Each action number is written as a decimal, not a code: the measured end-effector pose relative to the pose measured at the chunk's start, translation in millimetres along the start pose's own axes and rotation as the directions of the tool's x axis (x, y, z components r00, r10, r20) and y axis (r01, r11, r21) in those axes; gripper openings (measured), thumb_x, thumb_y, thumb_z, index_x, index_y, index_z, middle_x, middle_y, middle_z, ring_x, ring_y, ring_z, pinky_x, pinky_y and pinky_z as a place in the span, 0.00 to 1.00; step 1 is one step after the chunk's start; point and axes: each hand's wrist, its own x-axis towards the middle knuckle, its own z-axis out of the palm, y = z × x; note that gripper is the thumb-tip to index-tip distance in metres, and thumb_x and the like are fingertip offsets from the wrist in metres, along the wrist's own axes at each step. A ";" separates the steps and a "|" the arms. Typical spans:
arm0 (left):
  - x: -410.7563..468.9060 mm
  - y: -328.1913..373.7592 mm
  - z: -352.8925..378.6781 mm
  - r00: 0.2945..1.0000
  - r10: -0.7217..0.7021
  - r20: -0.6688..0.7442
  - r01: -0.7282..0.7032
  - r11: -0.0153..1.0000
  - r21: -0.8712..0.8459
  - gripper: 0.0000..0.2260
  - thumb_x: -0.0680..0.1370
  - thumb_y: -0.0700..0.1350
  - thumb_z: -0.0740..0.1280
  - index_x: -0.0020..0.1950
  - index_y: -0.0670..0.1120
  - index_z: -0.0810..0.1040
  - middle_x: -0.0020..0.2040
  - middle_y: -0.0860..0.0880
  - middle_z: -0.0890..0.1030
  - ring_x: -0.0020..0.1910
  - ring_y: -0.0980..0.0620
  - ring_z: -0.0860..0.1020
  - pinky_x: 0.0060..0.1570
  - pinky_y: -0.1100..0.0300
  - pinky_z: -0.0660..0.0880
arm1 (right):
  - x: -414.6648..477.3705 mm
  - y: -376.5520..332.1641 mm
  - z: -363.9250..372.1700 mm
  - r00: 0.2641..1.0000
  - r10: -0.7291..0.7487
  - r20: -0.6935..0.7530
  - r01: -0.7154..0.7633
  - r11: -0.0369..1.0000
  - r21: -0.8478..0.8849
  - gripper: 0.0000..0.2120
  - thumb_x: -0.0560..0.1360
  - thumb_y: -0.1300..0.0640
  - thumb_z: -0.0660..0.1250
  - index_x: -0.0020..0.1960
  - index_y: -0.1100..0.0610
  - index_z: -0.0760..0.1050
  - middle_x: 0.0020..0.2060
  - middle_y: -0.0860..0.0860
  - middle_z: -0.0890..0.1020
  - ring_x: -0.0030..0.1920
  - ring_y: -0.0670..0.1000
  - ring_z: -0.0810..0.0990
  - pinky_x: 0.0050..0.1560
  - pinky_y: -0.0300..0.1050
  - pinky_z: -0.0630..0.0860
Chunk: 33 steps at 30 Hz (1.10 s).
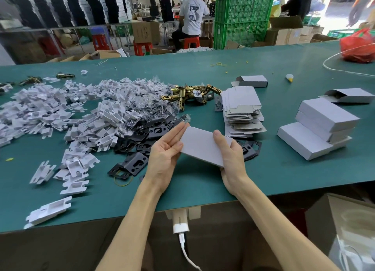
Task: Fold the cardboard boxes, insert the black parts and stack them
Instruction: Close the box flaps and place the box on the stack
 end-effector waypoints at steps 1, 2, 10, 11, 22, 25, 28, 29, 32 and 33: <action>-0.2 -0.2 -0.2 1.000 0.007 -0.006 -0.007 1.000 0.010 0.22 0.82 0.28 0.60 0.73 0.44 0.75 0.70 0.48 0.80 0.73 0.51 0.75 0.71 0.57 0.73 | -0.2 -0.3 0.4 1.000 -0.001 -0.002 0.001 1.000 -0.008 0.18 0.75 0.44 0.72 0.54 0.58 0.76 0.45 0.53 0.81 0.44 0.49 0.80 0.44 0.45 0.75; -0.4 -0.4 0.3 1.000 0.015 -0.009 -0.015 1.000 0.026 0.22 0.82 0.28 0.60 0.73 0.44 0.75 0.70 0.49 0.80 0.73 0.51 0.75 0.71 0.57 0.72 | -0.5 -0.7 0.6 1.000 0.001 -0.002 -0.001 1.000 -0.012 0.19 0.75 0.44 0.72 0.54 0.59 0.76 0.45 0.54 0.81 0.44 0.49 0.80 0.44 0.45 0.75; 0.9 2.9 1.0 0.998 -0.027 0.062 0.031 0.997 -0.077 0.23 0.82 0.28 0.58 0.77 0.41 0.71 0.72 0.47 0.78 0.74 0.51 0.73 0.72 0.59 0.71 | -2.9 -2.4 0.5 1.000 0.016 -0.010 -0.015 1.000 0.012 0.17 0.76 0.45 0.72 0.53 0.58 0.76 0.47 0.55 0.81 0.46 0.51 0.80 0.49 0.49 0.75; 0.8 4.8 1.1 0.996 -0.033 0.078 0.041 0.993 -0.113 0.23 0.82 0.28 0.58 0.77 0.41 0.71 0.72 0.46 0.78 0.74 0.50 0.74 0.72 0.59 0.72 | -2.9 -3.3 0.1 1.000 0.022 -0.011 -0.022 0.999 0.029 0.16 0.77 0.45 0.72 0.52 0.57 0.76 0.46 0.54 0.81 0.46 0.51 0.81 0.48 0.48 0.76; -6.6 1.5 10.2 0.993 -0.058 -0.107 0.058 0.998 -0.003 0.10 0.81 0.41 0.69 0.60 0.47 0.87 0.60 0.42 0.86 0.55 0.47 0.85 0.51 0.58 0.82 | -2.8 -5.1 -0.7 0.998 0.047 -0.052 -0.040 0.991 0.125 0.17 0.77 0.45 0.71 0.55 0.58 0.77 0.46 0.53 0.84 0.45 0.50 0.82 0.43 0.43 0.78; -7.1 -1.0 10.6 0.992 -0.050 -0.120 0.054 0.998 0.035 0.11 0.83 0.40 0.67 0.60 0.48 0.87 0.58 0.42 0.86 0.54 0.47 0.86 0.51 0.58 0.82 | -2.9 -4.2 -0.3 0.997 0.037 -0.072 -0.030 0.994 0.106 0.21 0.77 0.45 0.72 0.59 0.61 0.76 0.48 0.54 0.83 0.46 0.50 0.82 0.44 0.43 0.78; -5.9 -2.0 10.3 0.992 -0.046 -0.119 0.053 0.997 0.061 0.11 0.83 0.39 0.66 0.62 0.46 0.85 0.59 0.42 0.86 0.56 0.46 0.85 0.53 0.57 0.82 | -3.5 -4.9 0.2 0.997 0.032 -0.071 -0.025 0.994 0.103 0.23 0.77 0.46 0.72 0.61 0.63 0.75 0.49 0.55 0.83 0.47 0.51 0.82 0.47 0.46 0.78; -5.3 -2.2 10.1 0.992 -0.043 -0.120 0.052 0.996 0.073 0.11 0.84 0.39 0.65 0.63 0.45 0.84 0.59 0.42 0.86 0.56 0.46 0.85 0.53 0.57 0.82 | -3.6 -5.1 0.1 0.997 0.028 -0.066 -0.021 0.995 0.101 0.23 0.77 0.46 0.72 0.61 0.63 0.75 0.49 0.56 0.82 0.48 0.52 0.81 0.48 0.46 0.78; -4.4 -3.6 9.5 0.992 -0.039 -0.122 0.051 0.994 0.099 0.11 0.84 0.38 0.65 0.64 0.45 0.83 0.58 0.43 0.86 0.56 0.47 0.85 0.54 0.57 0.82 | -4.0 -5.3 0.2 0.999 0.014 -0.052 -0.010 0.996 0.087 0.21 0.77 0.46 0.71 0.59 0.63 0.75 0.48 0.56 0.82 0.47 0.51 0.81 0.48 0.47 0.78; -4.3 -4.3 9.2 0.992 -0.036 -0.123 0.050 0.993 0.106 0.12 0.84 0.38 0.64 0.64 0.45 0.83 0.58 0.44 0.87 0.56 0.47 0.85 0.54 0.56 0.82 | -3.9 -5.0 0.1 0.999 0.011 -0.048 -0.007 0.996 0.085 0.19 0.77 0.46 0.71 0.57 0.61 0.76 0.48 0.56 0.82 0.47 0.51 0.82 0.47 0.46 0.78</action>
